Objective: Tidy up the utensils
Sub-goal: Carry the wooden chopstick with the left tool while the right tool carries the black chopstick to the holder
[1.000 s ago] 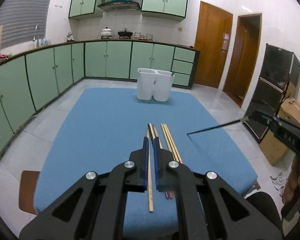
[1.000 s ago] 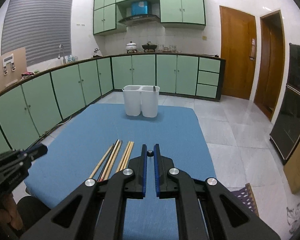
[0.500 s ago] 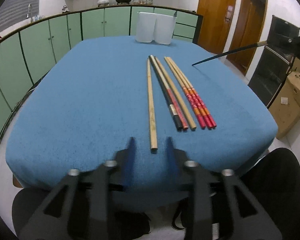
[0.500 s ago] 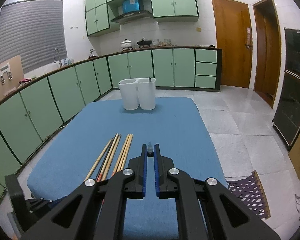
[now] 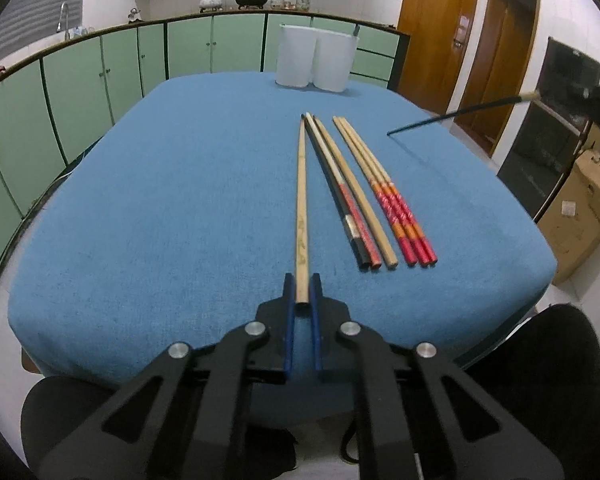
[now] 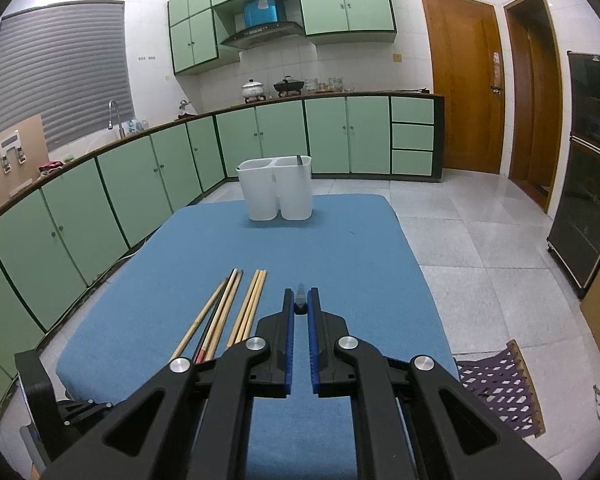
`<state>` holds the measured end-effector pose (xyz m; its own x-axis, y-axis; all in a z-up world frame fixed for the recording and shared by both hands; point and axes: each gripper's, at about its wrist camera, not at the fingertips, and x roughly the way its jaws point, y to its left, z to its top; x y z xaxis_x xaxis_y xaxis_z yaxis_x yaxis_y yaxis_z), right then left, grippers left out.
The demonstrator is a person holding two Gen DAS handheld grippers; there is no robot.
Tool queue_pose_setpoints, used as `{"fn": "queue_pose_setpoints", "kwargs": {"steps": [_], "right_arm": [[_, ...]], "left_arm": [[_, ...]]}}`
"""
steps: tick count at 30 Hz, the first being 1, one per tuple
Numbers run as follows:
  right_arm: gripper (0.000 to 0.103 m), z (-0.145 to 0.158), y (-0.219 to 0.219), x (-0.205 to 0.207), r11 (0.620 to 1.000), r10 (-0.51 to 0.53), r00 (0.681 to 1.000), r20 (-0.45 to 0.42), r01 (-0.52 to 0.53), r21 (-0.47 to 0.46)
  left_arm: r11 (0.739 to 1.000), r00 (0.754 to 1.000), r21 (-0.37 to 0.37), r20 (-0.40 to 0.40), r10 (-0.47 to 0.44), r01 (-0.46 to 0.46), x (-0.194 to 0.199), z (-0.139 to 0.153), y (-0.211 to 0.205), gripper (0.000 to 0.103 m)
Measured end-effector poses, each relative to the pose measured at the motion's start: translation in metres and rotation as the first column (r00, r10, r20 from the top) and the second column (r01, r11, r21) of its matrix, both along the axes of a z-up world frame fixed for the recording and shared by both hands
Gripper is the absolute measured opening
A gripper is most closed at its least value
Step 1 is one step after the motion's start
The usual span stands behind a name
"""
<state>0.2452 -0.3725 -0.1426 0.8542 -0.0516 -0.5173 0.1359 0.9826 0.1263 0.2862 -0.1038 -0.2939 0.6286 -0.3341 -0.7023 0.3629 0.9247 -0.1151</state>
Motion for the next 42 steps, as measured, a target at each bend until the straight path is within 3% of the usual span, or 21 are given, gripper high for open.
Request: {"fn": "queue_pose_setpoints", "kwargs": {"steps": [12, 19, 28, 42], "right_arm": [[0.006, 0.013, 0.005, 0.009, 0.999, 0.022, 1.000, 0.016, -0.021, -0.050], [0.006, 0.031, 0.001, 0.030, 0.996, 0.052, 0.999, 0.011, -0.051, -0.079], [0.006, 0.063, -0.008, 0.084, 0.985, 0.124, 0.991, -0.058, -0.130, -0.114], [0.006, 0.112, -0.023, 0.164, 0.977, 0.179, 0.974, -0.142, -0.192, -0.089]], "left_arm": [[0.993, 0.994, -0.110, 0.098, 0.046, -0.036, 0.019, 0.100, 0.012, 0.006], [0.992, 0.985, -0.123, 0.164, 0.047, -0.027, 0.052, 0.149, 0.016, 0.006], [0.993, 0.988, -0.113, 0.153, -0.010, 0.027, 0.115, 0.185, 0.001, 0.006], [0.994, 0.978, -0.078, 0.200, -0.061, 0.078, 0.190, 0.247, -0.025, 0.006]]}}
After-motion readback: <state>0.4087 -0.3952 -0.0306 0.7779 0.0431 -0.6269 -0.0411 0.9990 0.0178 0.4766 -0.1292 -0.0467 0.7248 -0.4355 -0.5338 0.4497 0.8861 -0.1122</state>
